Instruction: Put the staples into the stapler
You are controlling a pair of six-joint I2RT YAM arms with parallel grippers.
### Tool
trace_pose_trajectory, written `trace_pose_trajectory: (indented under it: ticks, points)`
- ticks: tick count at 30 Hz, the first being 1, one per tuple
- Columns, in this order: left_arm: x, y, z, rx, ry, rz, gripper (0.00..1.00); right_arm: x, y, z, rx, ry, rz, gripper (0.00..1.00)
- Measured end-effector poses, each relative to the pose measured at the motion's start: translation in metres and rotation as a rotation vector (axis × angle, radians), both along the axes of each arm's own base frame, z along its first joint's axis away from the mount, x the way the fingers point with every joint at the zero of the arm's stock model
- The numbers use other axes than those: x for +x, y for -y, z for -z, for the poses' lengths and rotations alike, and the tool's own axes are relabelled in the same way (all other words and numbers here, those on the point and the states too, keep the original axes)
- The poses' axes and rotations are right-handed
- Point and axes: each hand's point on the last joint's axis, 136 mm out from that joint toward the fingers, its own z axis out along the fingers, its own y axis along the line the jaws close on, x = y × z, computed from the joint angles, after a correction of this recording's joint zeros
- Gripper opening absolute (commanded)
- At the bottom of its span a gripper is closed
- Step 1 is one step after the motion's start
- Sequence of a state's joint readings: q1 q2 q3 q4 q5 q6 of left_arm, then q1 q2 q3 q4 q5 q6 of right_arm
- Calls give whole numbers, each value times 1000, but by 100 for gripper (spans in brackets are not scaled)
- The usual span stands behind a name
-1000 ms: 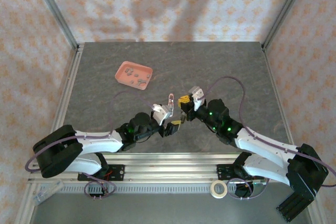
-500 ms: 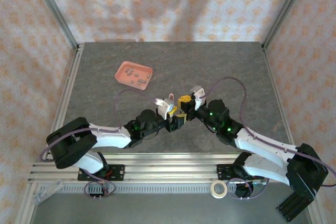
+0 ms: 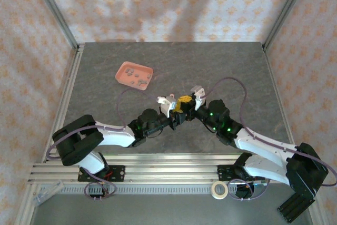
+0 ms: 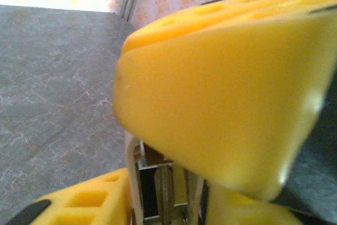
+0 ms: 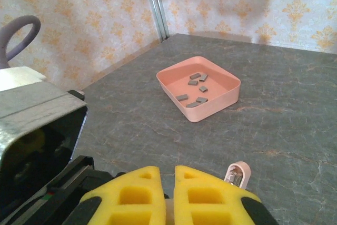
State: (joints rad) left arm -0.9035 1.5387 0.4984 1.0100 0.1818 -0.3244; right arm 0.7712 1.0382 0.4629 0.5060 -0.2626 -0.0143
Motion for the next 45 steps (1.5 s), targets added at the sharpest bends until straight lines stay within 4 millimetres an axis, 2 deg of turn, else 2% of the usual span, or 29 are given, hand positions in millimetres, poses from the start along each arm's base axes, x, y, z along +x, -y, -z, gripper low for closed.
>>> trace_pose_trajectory:
  ticks: [1,2,5,8,9,14,18,22,27,38,45]
  points:
    - [0,0,0,-1,0,-1,26,0,0,0,2,-3,1,0]
    - [0,0,0,-3,-3,-4,24,0,0,0,4,-4,1,5]
    - [0,-4,-2,-5,-24,-18,22,0,0,0,15,-18,7,36]
    - [1,-17,-2,16,-58,-78,22,4,4,0,44,-46,42,59]
    - [2,-25,-2,26,-75,-113,22,6,6,1,47,-59,60,63]
    - [10,-66,10,109,-164,-298,21,29,30,12,82,-192,191,65]
    - [21,-104,41,221,-270,-440,21,42,40,24,102,-286,257,65]
    - [29,-127,70,315,-366,-525,21,44,36,40,79,-371,265,63]
    - [39,-125,93,413,-428,-543,22,43,33,51,60,-424,256,63]
    - [75,-119,111,486,-469,-552,24,38,33,59,41,-462,254,62]
    - [91,-109,122,522,-484,-527,25,37,34,63,28,-471,255,63]
